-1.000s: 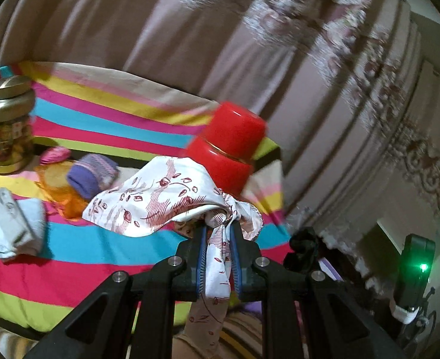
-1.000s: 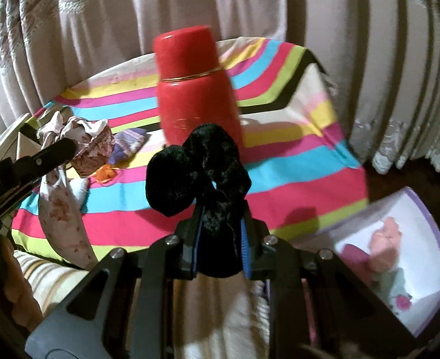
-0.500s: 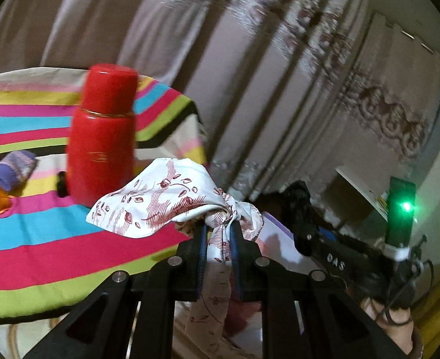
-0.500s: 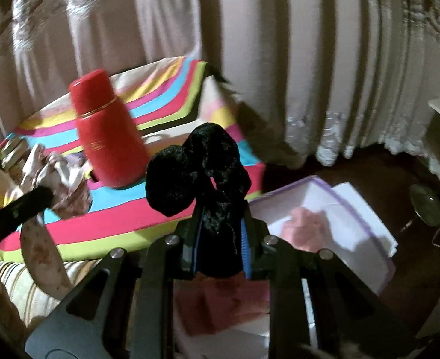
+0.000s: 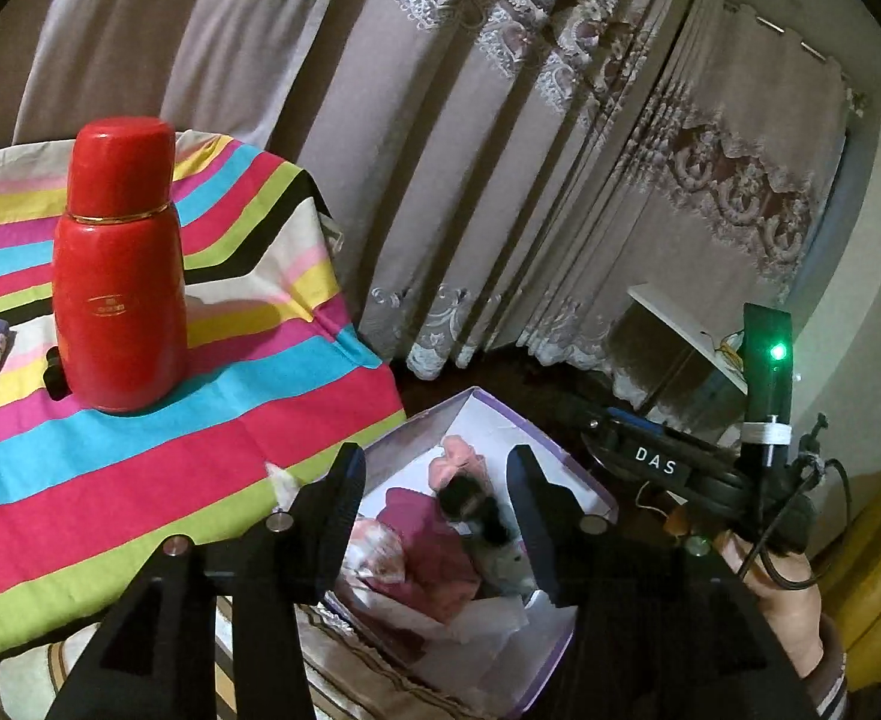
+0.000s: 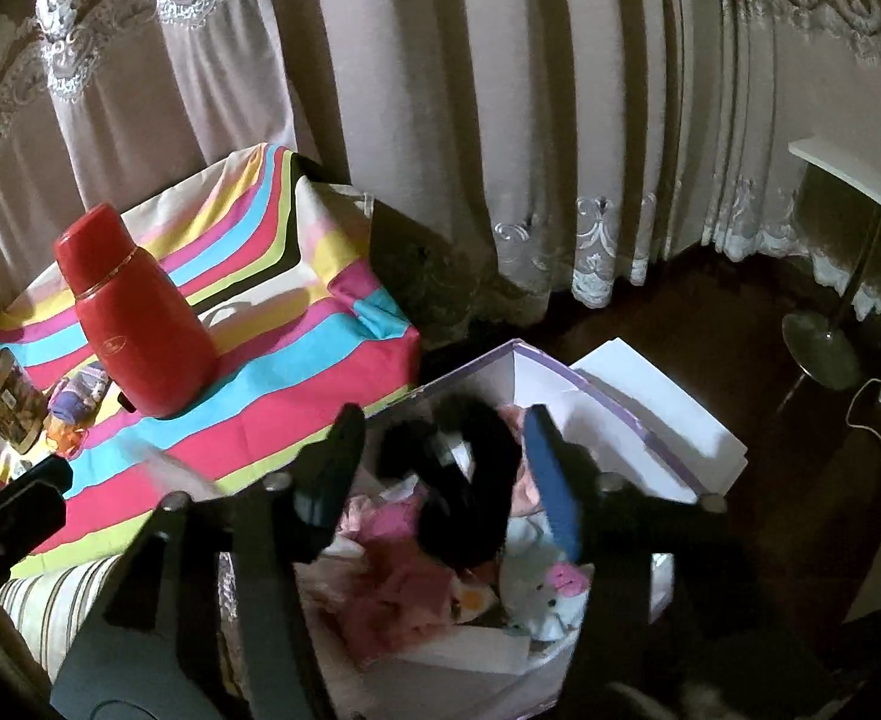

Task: Organize soft objects
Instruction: 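Move both open tools back over the remaining soft items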

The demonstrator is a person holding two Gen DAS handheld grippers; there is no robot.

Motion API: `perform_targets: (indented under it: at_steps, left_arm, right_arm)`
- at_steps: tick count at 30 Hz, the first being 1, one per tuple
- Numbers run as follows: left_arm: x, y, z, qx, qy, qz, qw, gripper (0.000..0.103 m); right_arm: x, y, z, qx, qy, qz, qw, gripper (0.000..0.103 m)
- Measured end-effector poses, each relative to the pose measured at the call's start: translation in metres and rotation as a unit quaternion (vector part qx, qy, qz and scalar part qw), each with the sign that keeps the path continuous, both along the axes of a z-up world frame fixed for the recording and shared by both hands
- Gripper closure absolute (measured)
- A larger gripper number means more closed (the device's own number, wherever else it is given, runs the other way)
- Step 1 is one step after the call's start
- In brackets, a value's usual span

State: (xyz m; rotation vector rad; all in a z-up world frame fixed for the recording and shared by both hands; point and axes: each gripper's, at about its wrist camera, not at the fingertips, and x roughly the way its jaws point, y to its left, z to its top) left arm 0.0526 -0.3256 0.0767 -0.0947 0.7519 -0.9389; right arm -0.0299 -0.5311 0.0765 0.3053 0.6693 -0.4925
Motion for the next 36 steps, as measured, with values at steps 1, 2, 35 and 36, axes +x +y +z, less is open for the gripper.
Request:
perform_targets:
  at_steps: [1, 2, 35, 36]
  left_arm:
    - [0.000, 0.001, 0.000, 0.001, 0.001, 0.001, 1.0000, 0.053]
    - [0.000, 0.002, -0.001, 0.001, 0.001, 0.002, 1.0000, 0.053]
    - [0.039, 0.084, 0.025, -0.028, -0.016, 0.112, 0.9932, 0.053]
    - [0.042, 0.089, 0.027, -0.029, -0.017, 0.119, 0.9924, 0.053]
  right_arm:
    - [0.001, 0.001, 0.000, 0.000, 0.001, 0.002, 1.000, 0.042]
    - [0.001, 0.003, 0.000, -0.001, 0.001, 0.004, 1.000, 0.042]
    - [0.040, 0.093, 0.008, -0.034, 0.026, 0.125, 0.991, 0.041]
    - [0.041, 0.097, 0.009, -0.033, 0.025, 0.131, 0.991, 0.041]
